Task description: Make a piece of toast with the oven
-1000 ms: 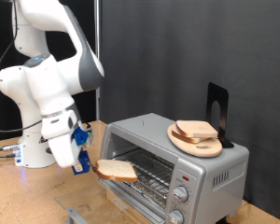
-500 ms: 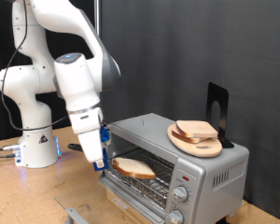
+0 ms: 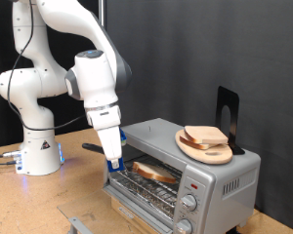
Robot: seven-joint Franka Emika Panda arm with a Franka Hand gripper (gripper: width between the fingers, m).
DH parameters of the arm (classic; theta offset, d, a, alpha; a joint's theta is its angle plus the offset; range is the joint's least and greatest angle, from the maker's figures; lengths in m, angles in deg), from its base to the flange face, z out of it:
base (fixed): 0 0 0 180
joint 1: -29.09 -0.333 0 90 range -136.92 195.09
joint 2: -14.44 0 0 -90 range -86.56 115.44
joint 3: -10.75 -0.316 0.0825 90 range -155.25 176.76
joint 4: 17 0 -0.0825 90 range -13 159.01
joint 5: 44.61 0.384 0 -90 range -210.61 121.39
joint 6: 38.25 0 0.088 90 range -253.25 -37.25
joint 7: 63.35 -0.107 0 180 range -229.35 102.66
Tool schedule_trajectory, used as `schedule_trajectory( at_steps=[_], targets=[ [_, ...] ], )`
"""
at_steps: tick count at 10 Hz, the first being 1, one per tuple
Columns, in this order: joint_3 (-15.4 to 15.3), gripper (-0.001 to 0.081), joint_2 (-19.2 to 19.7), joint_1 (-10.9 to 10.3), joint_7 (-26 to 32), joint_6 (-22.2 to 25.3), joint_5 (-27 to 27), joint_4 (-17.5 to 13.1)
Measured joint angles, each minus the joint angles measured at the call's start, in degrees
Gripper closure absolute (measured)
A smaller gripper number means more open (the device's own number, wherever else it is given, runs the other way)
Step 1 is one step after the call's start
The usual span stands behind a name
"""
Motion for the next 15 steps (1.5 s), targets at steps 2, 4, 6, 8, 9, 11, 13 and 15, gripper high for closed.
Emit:
schedule_trajectory(
  at_steps=[2,4,6,8,9,11,13,15],
  targets=[
    [0.53,0.0420,-1.69,0.07,0.22,3.74,0.25,0.11],
    [1.62,0.0420,-3.41,0.40,1.27,6.43,0.76,1.07],
    [3.28,0.0420,-5.53,0.83,2.18,7.03,2.05,3.67],
    [4.93,0.0420,-7.71,1.57,2.07,6.29,3.50,6.75],
    [5.62,0.0420,-8.51,2.02,1.54,5.03,4.71,8.06],
    [7.20,0.0420,-9.67,2.89,0.91,3.38,7.41,9.61],
    [9.68,0.0420,-11.18,2.99,2.47,3.23,10.49,10.03],
    [9.55,0.0420,-10.99,2.63,3.13,3.48,11.36,9.89]
  ],
)
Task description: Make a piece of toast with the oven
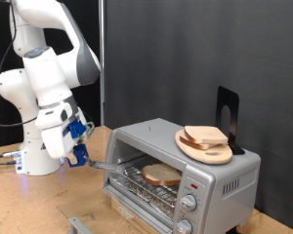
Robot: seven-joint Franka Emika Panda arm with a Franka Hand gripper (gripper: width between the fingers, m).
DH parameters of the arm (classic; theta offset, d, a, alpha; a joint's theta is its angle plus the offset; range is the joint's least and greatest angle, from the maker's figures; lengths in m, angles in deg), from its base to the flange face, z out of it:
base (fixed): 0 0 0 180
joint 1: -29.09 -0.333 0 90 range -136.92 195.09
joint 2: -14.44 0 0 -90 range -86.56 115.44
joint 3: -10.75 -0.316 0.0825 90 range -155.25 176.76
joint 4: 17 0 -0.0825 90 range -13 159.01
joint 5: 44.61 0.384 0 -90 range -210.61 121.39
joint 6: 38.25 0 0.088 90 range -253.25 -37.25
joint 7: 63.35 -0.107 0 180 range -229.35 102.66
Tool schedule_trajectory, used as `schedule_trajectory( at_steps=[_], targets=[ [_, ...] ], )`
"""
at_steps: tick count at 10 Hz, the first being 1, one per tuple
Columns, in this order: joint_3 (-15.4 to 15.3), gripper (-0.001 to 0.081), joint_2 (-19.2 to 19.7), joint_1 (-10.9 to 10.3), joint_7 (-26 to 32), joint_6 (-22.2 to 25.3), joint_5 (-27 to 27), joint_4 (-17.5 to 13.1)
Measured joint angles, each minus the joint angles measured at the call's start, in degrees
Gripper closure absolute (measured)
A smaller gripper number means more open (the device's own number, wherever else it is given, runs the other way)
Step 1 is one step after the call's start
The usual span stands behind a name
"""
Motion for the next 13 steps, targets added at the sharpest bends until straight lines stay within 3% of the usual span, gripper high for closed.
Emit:
schedule_trajectory(
  at_steps=[3,7,10,13],
  targets=[
    [2.55,0.0420,-4.67,-1.99,6.22,5.03,8.50,-1.62],
    [2.62,0.0420,-12.87,-2.07,3.87,10.51,9.79,-2.23],
    [2.58,0.0420,-12.56,-3.07,4.55,10.74,10.64,-2.10],
    [-1.07,0.0420,-12.45,-6.99,1.82,9.76,13.30,-2.19]
  ],
)
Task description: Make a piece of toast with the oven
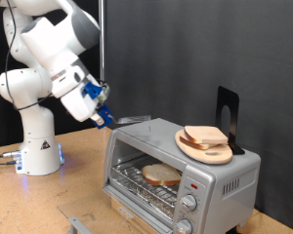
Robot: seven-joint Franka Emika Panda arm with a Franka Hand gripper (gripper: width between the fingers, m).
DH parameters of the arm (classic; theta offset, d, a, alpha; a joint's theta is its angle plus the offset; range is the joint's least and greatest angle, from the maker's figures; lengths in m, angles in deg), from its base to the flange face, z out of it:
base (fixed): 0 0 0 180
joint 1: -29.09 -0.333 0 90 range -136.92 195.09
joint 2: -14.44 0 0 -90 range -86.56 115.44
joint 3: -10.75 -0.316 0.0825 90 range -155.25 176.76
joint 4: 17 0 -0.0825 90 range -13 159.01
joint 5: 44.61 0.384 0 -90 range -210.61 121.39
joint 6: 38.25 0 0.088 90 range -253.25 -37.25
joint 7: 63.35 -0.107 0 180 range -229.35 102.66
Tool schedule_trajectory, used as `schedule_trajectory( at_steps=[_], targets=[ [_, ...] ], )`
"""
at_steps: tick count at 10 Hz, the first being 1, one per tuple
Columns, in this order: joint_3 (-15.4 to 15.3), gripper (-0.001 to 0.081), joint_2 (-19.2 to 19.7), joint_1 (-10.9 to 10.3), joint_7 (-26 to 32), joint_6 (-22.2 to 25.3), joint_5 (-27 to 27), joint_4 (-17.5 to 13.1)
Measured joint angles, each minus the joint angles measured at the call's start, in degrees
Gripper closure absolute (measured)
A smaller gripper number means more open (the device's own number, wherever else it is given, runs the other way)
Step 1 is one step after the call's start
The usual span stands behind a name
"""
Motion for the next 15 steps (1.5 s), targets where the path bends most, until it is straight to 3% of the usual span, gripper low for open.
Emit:
schedule_trajectory(
  at_steps=[5,7,11,15],
  targets=[
    [-9.52,0.0420,1.67,-5.10,-6.68,-5.69,2.55,-0.14],
    [-12.35,0.0420,3.17,-5.97,-9.27,-7.75,2.81,-0.37],
    [-15.21,0.0420,7.01,-6.12,-10.73,-11.22,3.00,-0.50],
    [-15.75,0.0411,9.67,-6.77,-10.31,-12.72,5.67,-1.87]
  ],
)
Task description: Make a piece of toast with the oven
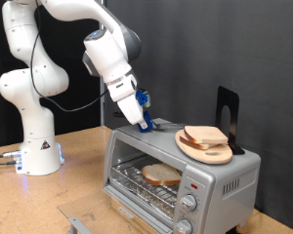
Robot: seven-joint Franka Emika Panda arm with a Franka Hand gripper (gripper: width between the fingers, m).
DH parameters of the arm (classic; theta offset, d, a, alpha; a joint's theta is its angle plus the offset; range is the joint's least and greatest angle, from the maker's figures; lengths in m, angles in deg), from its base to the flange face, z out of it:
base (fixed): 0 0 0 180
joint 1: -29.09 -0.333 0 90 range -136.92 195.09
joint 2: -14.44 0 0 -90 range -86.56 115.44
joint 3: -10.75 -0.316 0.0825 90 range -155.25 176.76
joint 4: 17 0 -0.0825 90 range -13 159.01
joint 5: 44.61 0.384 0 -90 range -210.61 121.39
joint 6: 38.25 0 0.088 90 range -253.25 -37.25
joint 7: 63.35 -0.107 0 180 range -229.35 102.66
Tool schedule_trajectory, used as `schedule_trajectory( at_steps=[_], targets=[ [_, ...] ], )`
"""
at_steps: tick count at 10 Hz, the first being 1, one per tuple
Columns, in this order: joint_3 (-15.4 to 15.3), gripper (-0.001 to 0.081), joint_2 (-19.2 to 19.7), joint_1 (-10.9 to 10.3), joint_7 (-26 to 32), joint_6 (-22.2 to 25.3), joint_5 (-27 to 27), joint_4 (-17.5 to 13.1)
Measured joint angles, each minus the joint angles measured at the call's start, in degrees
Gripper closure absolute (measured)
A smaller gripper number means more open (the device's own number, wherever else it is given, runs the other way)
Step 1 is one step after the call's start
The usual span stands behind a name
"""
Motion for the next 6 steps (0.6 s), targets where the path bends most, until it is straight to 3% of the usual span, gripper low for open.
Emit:
schedule_trajectory(
  at_steps=[1,2,3,6],
  targets=[
    [-0.01,0.0411,0.17,-0.18,0.04,-0.02,0.12,-0.16],
    [-0.04,0.0192,0.21,-0.26,0.06,-0.09,0.17,-0.21],
    [-0.06,0.0068,0.23,-0.39,0.06,-0.20,0.22,-0.26],
    [-0.18,0.0017,0.16,-0.82,0.83,-0.31,1.34,-0.69]
  ],
)
